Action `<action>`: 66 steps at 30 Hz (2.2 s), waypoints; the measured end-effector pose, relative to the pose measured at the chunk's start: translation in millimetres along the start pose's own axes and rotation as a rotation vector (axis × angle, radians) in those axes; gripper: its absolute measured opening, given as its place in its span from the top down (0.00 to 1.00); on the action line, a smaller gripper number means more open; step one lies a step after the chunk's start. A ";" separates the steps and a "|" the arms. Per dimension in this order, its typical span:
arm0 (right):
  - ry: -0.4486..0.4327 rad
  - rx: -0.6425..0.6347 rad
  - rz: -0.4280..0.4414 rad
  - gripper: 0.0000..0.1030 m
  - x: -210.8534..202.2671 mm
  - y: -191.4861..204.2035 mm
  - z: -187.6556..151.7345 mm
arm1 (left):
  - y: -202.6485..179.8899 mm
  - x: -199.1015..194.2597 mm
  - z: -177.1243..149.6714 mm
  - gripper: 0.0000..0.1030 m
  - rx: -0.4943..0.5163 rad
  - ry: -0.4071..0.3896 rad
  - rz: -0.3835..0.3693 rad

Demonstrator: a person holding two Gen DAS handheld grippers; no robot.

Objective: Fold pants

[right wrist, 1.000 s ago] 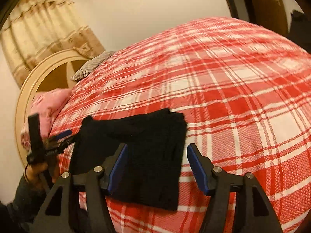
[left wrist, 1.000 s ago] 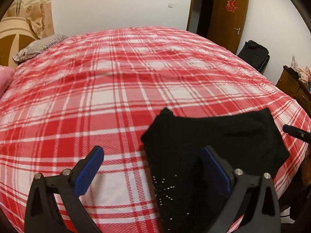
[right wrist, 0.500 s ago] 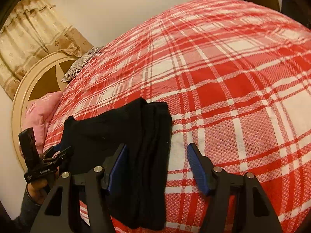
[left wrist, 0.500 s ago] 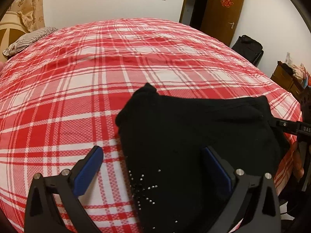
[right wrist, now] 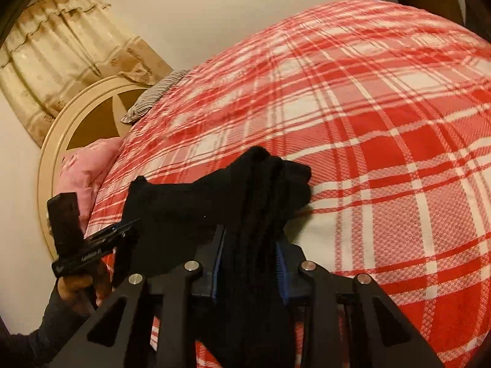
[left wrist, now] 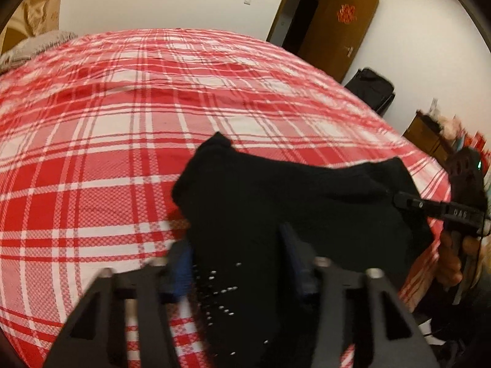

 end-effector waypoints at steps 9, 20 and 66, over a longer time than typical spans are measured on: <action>0.021 -0.156 0.026 0.73 -6.9 47.9 43.5 | 2.0 -32.0 5.5 0.76 -0.039 -0.042 -0.061; 0.084 -0.370 0.180 0.73 90.9 149.5 118.6 | 83.7 -116.4 28.5 0.76 -0.125 -0.221 0.116; 0.195 -0.337 0.108 0.39 250.4 202.3 126.2 | 236.0 -123.5 17.4 0.00 -0.322 -0.269 0.525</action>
Point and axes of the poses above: each gripper's, at about its wrist camera, not at the fingertips, and x roughly the way its jaws point, y to its left, z to its top, the point moved 3 cm from there along x, roughly the way its jaws point, and after that the axes turned 10 degrees about -x, right-handed, at the moved point
